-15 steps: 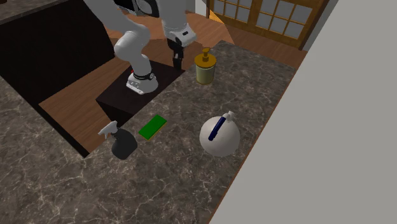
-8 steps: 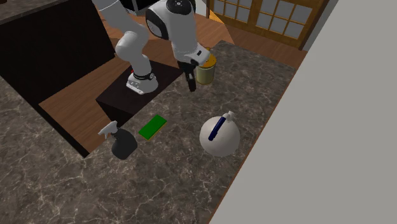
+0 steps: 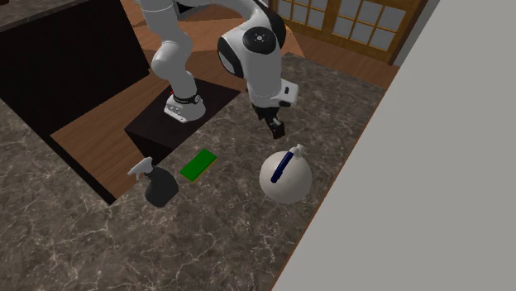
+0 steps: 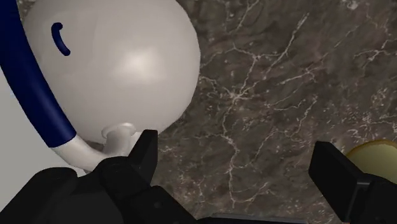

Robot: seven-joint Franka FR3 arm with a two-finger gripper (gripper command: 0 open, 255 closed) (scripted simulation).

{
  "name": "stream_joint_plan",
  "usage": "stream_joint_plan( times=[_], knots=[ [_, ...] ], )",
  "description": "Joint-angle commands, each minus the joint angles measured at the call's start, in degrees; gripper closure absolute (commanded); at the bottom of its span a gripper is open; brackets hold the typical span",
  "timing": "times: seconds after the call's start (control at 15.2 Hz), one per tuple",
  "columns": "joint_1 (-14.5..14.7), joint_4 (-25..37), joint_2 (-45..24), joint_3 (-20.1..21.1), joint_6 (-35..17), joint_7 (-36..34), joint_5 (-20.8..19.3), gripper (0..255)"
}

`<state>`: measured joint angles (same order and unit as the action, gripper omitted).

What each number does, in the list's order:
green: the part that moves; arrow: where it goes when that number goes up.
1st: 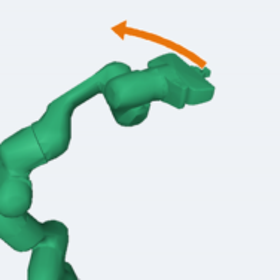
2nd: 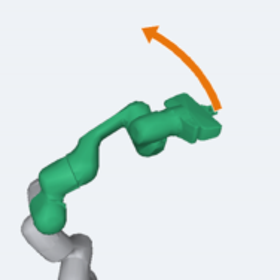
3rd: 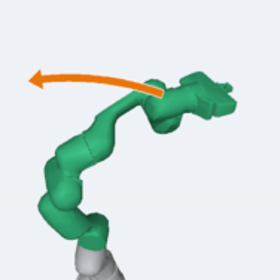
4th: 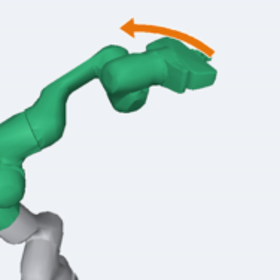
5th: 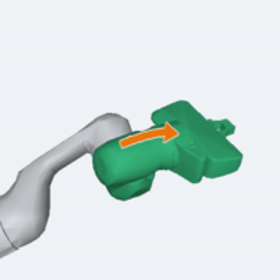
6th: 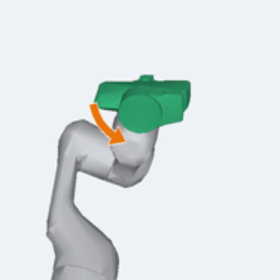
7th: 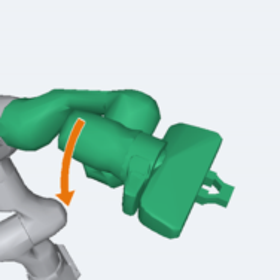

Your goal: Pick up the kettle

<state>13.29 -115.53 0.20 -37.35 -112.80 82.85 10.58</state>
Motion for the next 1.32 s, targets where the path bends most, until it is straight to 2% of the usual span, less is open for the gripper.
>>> stream_joint_plan(
  times=[0.0, 0.26, 0.46, 1.06, 1.12, 1.25],
  knots=[
    [-0.3, 4.0, -5.2, -0.4, 0.1, 7.4, 4.3, 0],
    [-3.3, 13.7, -15.4, 1.5, 2.2, 19.4, 11.9, 0],
    [-5.9, 21.1, -21.7, 3.8, 4.2, 25.8, 15.8, 0],
    [-6.2, 17.9, -23.7, 4.6, -0.4, 27.7, 17.6, 0],
    [-6.2, 17.8, -23.6, 4.6, -0.4, 27.8, 17.5, 255],
    [-6.2, 17.8, -23.6, 4.6, -0.4, 27.8, 17.5, 255]
  ],
)
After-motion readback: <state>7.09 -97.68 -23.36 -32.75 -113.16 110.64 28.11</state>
